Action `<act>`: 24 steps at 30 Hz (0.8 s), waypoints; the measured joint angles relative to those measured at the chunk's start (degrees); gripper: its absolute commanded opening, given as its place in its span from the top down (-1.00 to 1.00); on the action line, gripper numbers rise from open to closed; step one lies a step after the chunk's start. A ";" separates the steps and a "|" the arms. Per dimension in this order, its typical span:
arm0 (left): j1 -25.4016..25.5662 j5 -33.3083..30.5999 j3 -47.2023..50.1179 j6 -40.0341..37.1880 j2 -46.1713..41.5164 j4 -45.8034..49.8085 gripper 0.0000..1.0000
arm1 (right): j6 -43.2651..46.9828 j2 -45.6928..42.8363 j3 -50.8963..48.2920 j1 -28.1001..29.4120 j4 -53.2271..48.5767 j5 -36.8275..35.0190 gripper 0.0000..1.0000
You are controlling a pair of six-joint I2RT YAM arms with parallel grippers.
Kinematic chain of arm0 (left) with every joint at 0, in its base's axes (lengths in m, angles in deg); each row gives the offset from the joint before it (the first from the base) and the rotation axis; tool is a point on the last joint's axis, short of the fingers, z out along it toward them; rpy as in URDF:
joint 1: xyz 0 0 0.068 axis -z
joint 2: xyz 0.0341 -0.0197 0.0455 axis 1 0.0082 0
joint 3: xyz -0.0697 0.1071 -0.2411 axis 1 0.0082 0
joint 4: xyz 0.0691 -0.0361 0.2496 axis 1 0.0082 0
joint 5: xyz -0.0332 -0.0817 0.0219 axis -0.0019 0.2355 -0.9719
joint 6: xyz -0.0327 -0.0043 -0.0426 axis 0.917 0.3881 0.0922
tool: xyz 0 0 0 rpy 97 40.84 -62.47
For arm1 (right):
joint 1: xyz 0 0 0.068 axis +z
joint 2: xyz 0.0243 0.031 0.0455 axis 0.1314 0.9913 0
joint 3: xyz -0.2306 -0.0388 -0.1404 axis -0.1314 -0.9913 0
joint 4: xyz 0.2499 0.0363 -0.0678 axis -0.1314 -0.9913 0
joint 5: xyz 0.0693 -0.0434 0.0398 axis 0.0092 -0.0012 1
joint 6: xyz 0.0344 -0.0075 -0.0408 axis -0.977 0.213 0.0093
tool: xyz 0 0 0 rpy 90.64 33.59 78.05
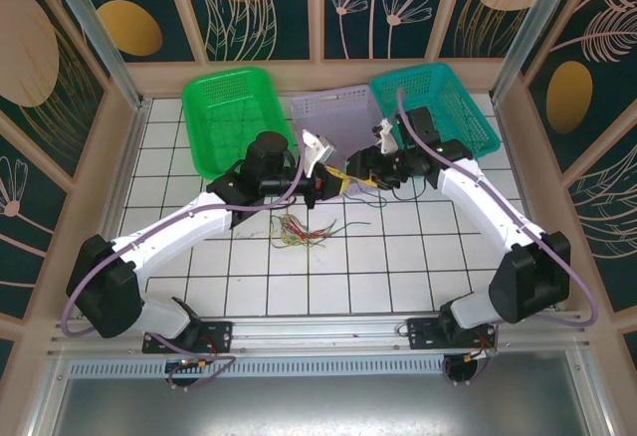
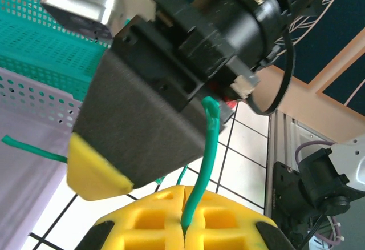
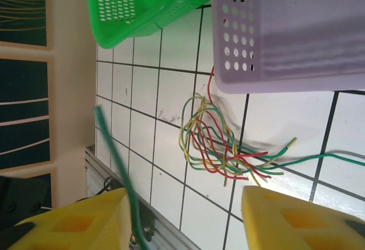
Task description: Untangle the cables
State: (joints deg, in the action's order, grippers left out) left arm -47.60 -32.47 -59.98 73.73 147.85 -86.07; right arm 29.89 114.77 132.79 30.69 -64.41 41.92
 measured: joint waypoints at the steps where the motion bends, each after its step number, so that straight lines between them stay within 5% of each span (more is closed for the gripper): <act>1: 0.00 0.09 -0.02 0.04 0.04 0.00 1.00 | 0.13 0.50 0.00 0.00 0.33 0.00 0.24; 3: 0.00 0.22 -0.04 0.26 0.11 -0.13 1.00 | -0.22 1.49 0.00 0.00 1.33 0.17 0.50; 5: 0.00 0.15 -0.04 0.92 0.13 -0.55 1.00 | -0.55 2.12 0.00 0.00 2.47 0.22 0.98; 10: -0.61 -4.02 1.79 4.72 -1.07 -4.04 1.00 | -5.27 1.42 -1.42 -3.39 5.88 -1.29 1.00; 17: -3.74 -19.71 10.78 17.51 -9.14 -10.49 1.00 | -24.81 -11.45 -15.13 -24.70 13.99 -5.70 1.00; 24: -3.69 -31.01 14.95 32.17 -11.76 -14.27 1.00 | -49.70 -24.92 -24.94 -24.24 15.82 -7.45 1.00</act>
State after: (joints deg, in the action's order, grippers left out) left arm -51.29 -63.48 -45.03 105.90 136.09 -100.34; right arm -19.81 89.85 107.86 6.45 -48.58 34.46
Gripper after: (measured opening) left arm 0.042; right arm 0.052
